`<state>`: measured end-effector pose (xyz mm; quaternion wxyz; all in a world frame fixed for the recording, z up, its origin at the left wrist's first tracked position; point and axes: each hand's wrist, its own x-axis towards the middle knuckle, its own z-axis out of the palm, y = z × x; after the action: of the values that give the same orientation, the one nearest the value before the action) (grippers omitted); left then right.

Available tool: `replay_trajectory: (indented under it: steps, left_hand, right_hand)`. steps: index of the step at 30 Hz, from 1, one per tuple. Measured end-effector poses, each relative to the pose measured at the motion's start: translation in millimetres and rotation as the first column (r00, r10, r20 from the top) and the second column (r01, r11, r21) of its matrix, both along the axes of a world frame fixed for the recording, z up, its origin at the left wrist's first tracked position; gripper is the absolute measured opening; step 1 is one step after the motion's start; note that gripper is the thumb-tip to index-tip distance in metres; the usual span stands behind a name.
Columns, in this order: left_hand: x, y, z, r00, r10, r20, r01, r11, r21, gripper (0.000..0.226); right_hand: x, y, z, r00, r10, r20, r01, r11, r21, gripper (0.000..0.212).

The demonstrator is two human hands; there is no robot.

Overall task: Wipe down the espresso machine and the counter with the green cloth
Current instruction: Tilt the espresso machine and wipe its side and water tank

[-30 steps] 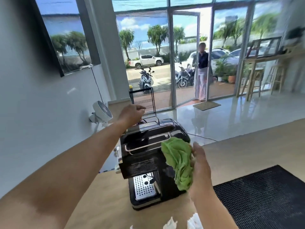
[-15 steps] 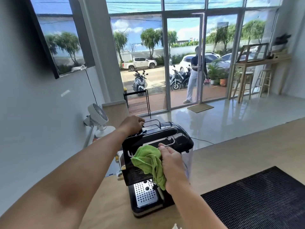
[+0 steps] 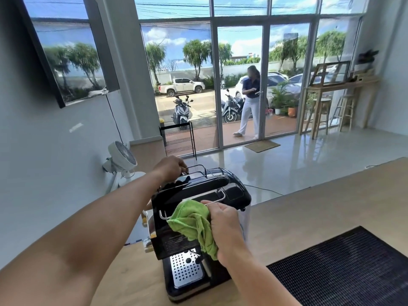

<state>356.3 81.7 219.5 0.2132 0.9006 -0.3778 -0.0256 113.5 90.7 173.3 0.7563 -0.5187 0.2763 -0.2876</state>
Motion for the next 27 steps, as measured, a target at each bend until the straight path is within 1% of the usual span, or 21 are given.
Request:
replay_trajectory:
  steps: [7, 10, 13, 16, 17, 18, 20, 22, 23, 25, 27]
  left_hand:
    - [1, 10, 3, 0.999, 0.020, -0.044, -0.021, 1.000, -0.004, 0.016]
    - [-3, 21, 8, 0.997, 0.063, -0.048, -0.065, 0.997, -0.043, 0.015]
    - [-7, 33, 12, 0.986, 0.122, -0.111, -0.128, 0.991, -0.049, 0.015]
    - [-10, 46, 15, 0.966, 0.181, -0.186, -0.194, 0.980, -0.054, 0.019]
    - [-13, 49, 16, 0.954, 0.203, -0.221, -0.221, 0.973, -0.062, 0.019]
    - [-16, 52, 16, 0.936, 0.226, -0.270, -0.254, 0.965, -0.071, 0.017]
    - [-22, 54, 17, 0.888, 0.246, -0.388, -0.304, 0.948, -0.096, 0.020]
    - [-28, 57, 17, 0.844, 0.257, -0.472, -0.345, 0.932, -0.110, 0.026]
    - [-31, 59, 17, 0.824, 0.268, -0.499, -0.364, 0.925, -0.104, 0.027]
    - [-37, 63, 16, 0.780, 0.282, -0.559, -0.396, 0.914, -0.092, 0.030]
    - [-44, 66, 16, 0.740, 0.276, -0.614, -0.403, 0.912, -0.076, 0.032]
  right_hand:
    - [1, -28, -2, 0.999, -0.007, -0.037, 0.005, 0.999, -0.049, 0.027]
    - [7, -53, 3, 0.997, -0.054, -0.049, 0.050, 0.995, -0.087, 0.029]
    - [21, -80, 8, 0.993, -0.107, -0.055, 0.100, 0.989, -0.105, 0.014]
    - [33, -107, 17, 0.993, -0.084, -0.081, 0.073, 0.989, -0.128, 0.010]
    - [38, -116, 20, 0.996, -0.060, -0.069, 0.052, 0.992, -0.118, 0.004]
    - [42, -122, 23, 0.996, -0.044, -0.073, 0.035, 0.993, -0.117, 0.002]
    - [47, -136, 30, 0.988, -0.045, -0.150, 0.017, 0.983, -0.184, 0.002]
    - [50, -147, 36, 0.972, -0.041, -0.233, -0.021, 0.966, -0.259, 0.015]
    - [52, -152, 38, 0.970, -0.023, -0.243, -0.045, 0.961, -0.272, 0.019]
    - [57, -160, 40, 0.965, 0.014, -0.264, -0.091, 0.956, -0.279, 0.021]
    - [61, -165, 37, 0.961, 0.044, -0.273, -0.121, 0.955, -0.270, 0.019]
